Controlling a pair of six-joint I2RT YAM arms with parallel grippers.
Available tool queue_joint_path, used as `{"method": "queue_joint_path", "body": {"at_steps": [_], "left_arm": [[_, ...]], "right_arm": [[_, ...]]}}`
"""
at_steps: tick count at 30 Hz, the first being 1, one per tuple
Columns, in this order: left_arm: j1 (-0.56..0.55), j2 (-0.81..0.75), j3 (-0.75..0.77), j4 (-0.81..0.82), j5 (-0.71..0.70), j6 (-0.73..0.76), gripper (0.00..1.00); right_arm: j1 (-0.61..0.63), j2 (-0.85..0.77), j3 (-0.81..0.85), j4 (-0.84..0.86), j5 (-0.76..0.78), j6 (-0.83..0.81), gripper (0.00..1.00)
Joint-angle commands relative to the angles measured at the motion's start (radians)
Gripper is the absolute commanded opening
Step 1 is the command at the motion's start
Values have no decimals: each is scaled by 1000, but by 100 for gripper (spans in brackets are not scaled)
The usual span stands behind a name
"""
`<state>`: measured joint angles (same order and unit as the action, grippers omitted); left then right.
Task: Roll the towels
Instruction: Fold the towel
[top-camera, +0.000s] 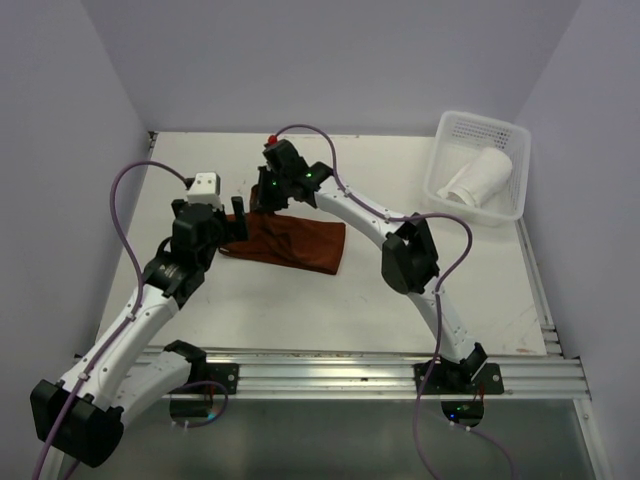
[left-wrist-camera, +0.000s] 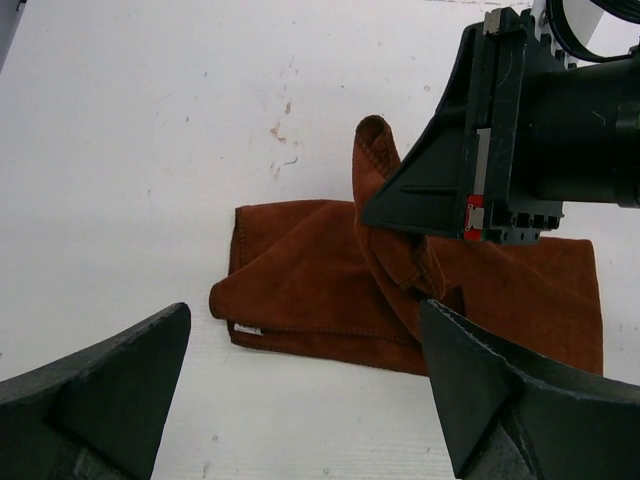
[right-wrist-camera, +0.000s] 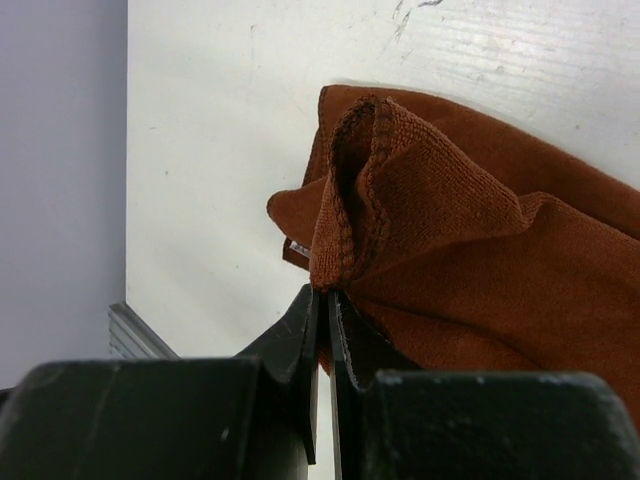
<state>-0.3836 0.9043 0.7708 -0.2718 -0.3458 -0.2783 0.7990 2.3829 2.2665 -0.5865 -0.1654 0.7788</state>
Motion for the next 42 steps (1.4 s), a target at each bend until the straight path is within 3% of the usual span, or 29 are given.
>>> {"method": "queue_joint_path", "body": {"at_steps": [1,12,28,31,32,35,39,42], "left_arm": [[-9,-22,33,5,-22,-21,100],[-8,-25,35,3,-24,-21,100],[-20,-28,27,13,-18,-12,99],[-24,-33,27,13,-18,-10,100],[-23,-33,25,13,-18,-10,100],[-28,-33,27,13,-18,-10,100],[-32,-33,25,14,-16,-7,100],[-34,-35,25,13,-18,-6,100]], "right_arm": [[9,-102,51,7,52,16,0],[25,-94,85,40,29,42,0],[28,104,160,171,-40,105,0],[28,124,143,221,-66,112,7],[28,131,140,240,-94,120,15],[29,159,142,296,-121,143,22],[29,176,145,336,-129,157,42],[29,177,149,355,-132,160,49]]}}
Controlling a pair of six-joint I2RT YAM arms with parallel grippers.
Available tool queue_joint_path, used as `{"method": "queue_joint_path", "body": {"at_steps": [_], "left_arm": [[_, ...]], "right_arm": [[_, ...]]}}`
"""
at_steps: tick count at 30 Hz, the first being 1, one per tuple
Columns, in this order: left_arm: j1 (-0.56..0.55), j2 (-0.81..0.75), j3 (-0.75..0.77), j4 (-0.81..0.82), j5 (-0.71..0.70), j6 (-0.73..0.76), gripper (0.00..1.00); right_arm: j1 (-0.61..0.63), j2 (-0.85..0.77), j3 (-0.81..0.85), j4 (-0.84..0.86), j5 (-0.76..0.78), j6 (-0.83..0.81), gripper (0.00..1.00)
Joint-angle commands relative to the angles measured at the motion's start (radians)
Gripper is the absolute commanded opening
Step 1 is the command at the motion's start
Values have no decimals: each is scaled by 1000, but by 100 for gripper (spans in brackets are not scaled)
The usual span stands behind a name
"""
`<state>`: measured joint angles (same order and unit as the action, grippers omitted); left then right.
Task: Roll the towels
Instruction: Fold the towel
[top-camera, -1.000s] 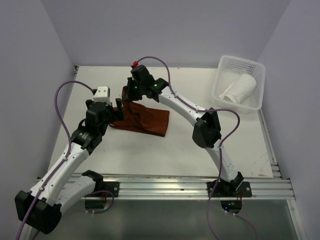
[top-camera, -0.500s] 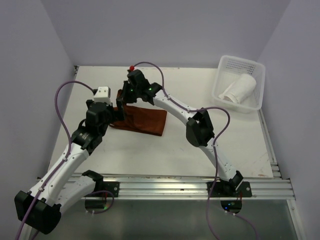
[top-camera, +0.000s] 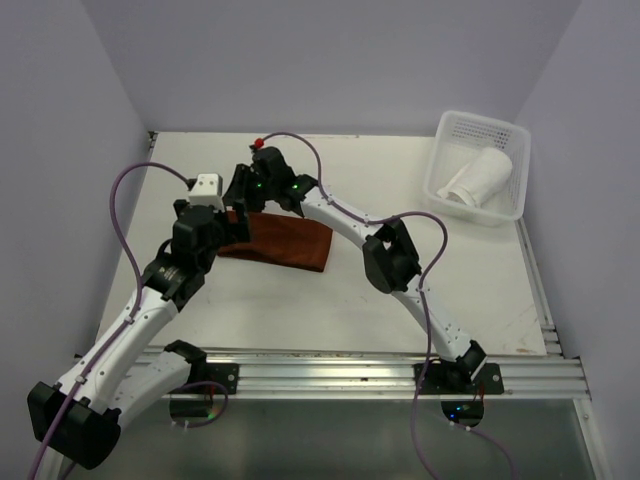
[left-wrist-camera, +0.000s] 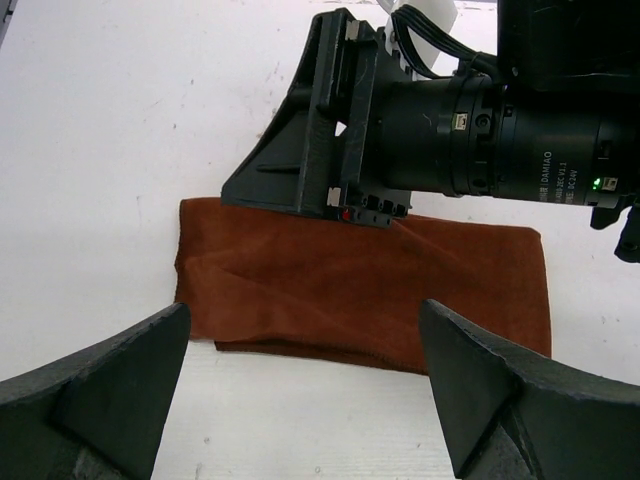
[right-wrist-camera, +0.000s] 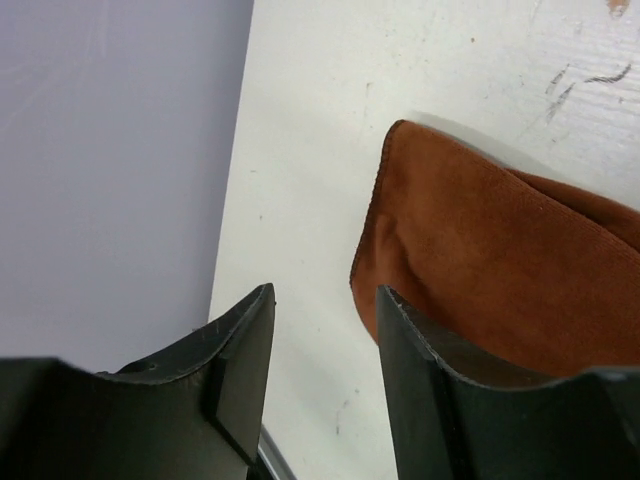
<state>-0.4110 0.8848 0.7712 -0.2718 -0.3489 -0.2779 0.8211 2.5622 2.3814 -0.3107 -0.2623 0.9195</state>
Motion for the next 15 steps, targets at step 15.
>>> {"method": "queue_joint_path", "body": {"at_steps": [15], "left_arm": [[-11,-18,25,11,-4,3,100]], "right_arm": [[-108,-520,-571,24,116,-91,47]]}}
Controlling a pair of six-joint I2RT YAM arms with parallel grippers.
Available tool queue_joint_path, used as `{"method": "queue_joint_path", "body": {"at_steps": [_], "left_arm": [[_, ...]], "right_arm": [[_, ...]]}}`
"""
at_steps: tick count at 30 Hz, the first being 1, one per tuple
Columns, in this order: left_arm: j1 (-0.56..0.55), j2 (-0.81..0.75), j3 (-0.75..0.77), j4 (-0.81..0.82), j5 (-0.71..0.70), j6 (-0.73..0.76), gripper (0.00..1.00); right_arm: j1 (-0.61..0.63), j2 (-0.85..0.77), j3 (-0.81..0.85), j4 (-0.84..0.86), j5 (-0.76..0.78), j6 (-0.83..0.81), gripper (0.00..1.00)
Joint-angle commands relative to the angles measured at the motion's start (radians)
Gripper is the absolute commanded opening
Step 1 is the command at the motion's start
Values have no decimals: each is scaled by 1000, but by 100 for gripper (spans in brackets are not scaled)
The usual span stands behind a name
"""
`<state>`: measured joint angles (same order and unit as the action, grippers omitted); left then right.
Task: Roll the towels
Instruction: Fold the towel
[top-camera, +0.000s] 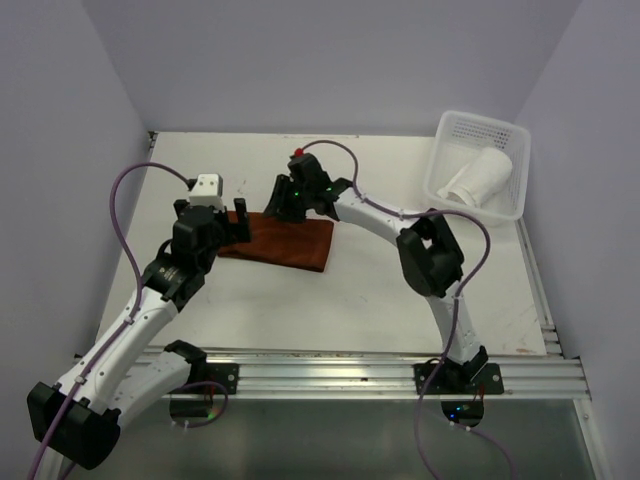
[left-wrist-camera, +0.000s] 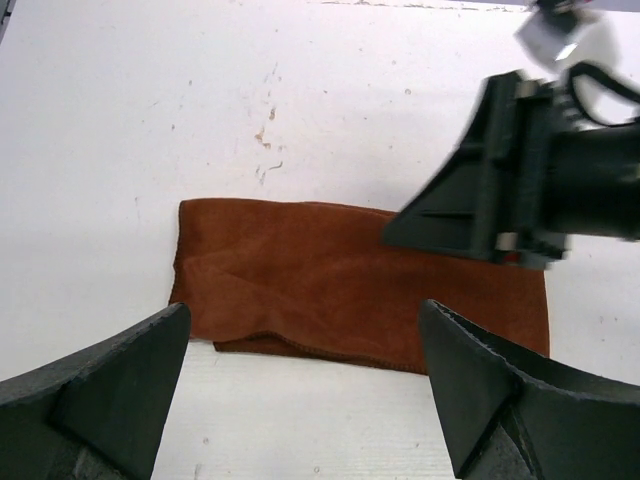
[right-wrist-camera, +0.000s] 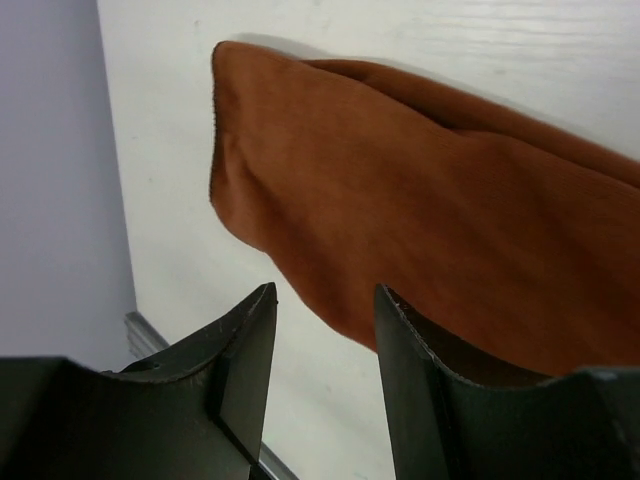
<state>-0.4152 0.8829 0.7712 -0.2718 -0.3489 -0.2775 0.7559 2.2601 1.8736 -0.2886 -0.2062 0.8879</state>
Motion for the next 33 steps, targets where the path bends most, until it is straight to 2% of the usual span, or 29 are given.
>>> {"method": "queue_joint_path", "body": {"at_steps": [1,6,12,18,26,33], "left_arm": [[-7,-16,23,13,-1,3,100],[-7,-21,16,20,21,9,100],[-7,-15,11,26,47,12,100],[-7,-4,10,25,37,15,100],[-7,16,8,25,36,20,100],[-7,28,7,26,37,23,100]], "right_arm": [[-47,-250,-136,-10,71,-70,47],[-64,-447,-365,-87,204,-86,50],[-66,-550,-618,-38,185,-11,52],[-63,-530,-686,6,165,37,51],[-63,-472,-686,5,179,42,51],[-63,-421,-737,100,172,80,51]]}}
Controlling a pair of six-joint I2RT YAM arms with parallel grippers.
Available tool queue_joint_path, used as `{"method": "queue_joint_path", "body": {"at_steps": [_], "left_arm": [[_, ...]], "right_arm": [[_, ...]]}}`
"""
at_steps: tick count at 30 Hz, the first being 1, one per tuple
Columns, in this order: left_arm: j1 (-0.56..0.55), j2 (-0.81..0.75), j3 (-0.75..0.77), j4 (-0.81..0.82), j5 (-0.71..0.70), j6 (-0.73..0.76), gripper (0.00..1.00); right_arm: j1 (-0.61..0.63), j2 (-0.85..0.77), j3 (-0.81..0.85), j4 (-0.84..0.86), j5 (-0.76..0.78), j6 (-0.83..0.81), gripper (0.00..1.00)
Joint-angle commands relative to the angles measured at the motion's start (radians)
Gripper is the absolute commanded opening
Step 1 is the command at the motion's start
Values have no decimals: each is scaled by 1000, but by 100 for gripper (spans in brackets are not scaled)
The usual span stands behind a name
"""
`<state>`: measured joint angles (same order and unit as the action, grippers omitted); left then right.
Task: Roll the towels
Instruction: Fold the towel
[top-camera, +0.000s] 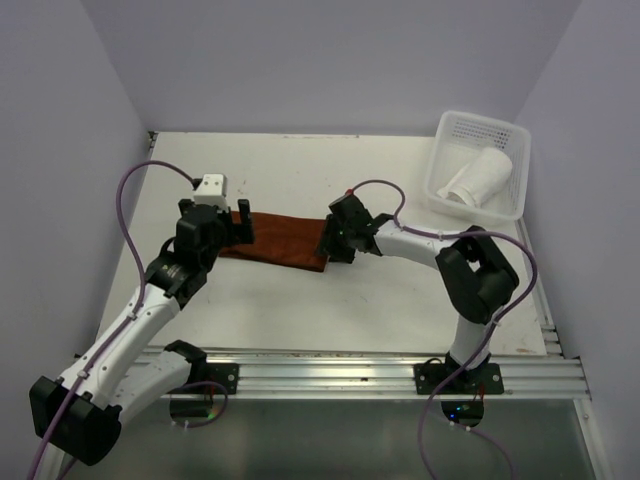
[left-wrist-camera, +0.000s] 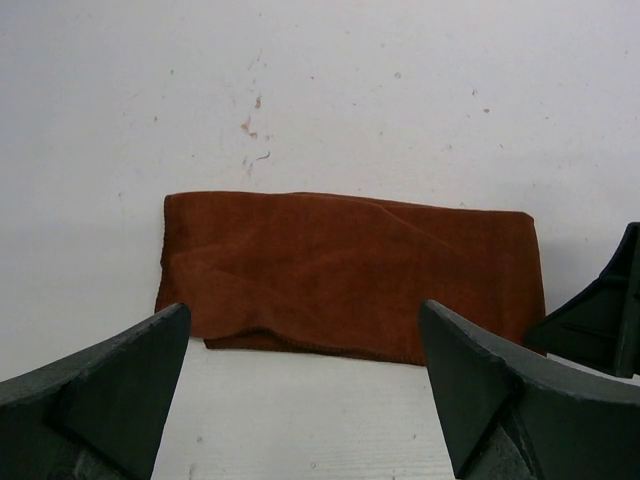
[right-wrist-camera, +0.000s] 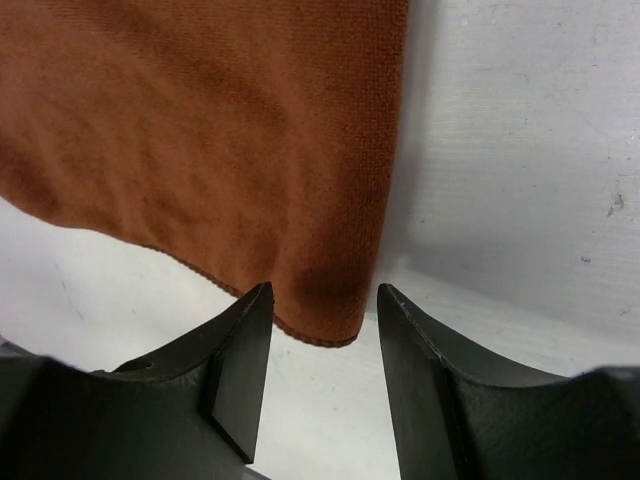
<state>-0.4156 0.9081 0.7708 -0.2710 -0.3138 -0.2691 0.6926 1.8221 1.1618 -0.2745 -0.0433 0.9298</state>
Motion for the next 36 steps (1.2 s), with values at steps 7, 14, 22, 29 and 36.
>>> {"method": "queue_joint_path", "body": {"at_steps": [7,14,22,29,36], "left_arm": [[-6,11,5,26,-2,19,100],[-6,37,10,36,60,21,100],[-14,271,137,119,555,-180,100],[-201,633,300,315,705,-353,100],[-296,928,472,446,801,-507,97]], "right_arm": [[1,51,-65,139,-13,52,33],[1,-44,-157,71,32,-17,1],[-45,-263,-378,17,109,-106,0],[-91,-509,-540,-49,200,-169,0],[-133,-695,-680,-2,253,-195,0]]}}
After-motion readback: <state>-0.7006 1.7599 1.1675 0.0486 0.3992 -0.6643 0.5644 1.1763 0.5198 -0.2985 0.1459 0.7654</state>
